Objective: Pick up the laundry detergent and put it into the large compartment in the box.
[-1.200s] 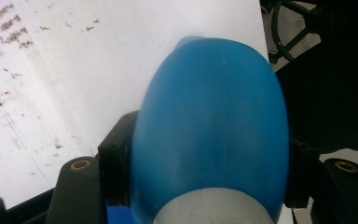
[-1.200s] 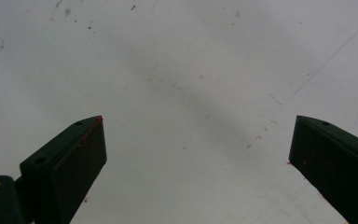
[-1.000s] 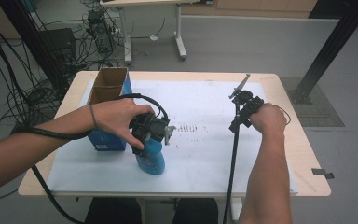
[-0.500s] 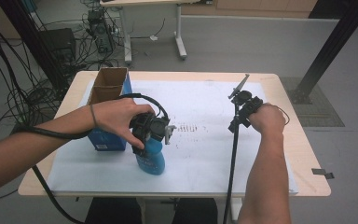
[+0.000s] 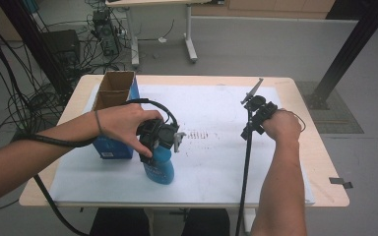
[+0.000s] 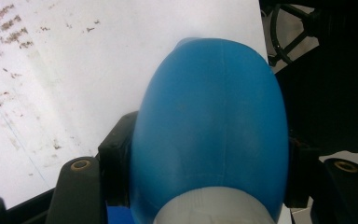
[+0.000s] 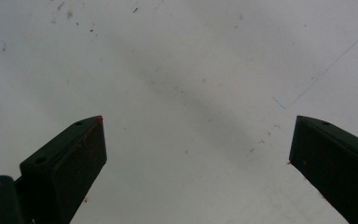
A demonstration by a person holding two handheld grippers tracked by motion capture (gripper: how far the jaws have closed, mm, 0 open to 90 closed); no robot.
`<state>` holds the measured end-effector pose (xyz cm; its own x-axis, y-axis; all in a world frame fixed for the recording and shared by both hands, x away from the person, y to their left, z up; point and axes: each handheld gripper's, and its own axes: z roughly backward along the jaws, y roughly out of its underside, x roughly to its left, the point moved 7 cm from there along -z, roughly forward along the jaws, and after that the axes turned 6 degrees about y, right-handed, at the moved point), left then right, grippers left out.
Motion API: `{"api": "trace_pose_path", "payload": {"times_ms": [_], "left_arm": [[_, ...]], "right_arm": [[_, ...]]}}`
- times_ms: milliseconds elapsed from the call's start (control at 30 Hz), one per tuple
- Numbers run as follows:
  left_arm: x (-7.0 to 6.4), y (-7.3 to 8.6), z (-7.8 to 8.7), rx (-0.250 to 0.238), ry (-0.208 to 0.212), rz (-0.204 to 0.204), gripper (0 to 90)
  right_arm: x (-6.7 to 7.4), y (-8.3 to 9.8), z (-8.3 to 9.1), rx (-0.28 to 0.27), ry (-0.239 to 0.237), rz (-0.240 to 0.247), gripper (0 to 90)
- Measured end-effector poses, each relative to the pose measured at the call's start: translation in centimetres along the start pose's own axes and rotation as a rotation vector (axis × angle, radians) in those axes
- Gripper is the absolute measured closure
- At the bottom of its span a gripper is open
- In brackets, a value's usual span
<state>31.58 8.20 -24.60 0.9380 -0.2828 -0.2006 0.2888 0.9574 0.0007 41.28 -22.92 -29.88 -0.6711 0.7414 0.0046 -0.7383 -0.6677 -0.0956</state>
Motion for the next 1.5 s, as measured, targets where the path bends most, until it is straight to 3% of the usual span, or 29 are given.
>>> {"api": "trace_pose_path", "payload": {"times_ms": [1033, 1500], "left_arm": [[-0.13, -0.15, 0.02, 0.006, -0.006, 0.004, 36.8], [-0.05, 0.13, 0.37, 0.006, -0.007, 0.041, 37.1]], "right_arm": [[0.11, 0.04, 0.03, -0.008, -0.003, 0.004, 3.8], [0.02, 0.31, 0.21, -0.009, -0.001, 0.001, 3.8]]}}
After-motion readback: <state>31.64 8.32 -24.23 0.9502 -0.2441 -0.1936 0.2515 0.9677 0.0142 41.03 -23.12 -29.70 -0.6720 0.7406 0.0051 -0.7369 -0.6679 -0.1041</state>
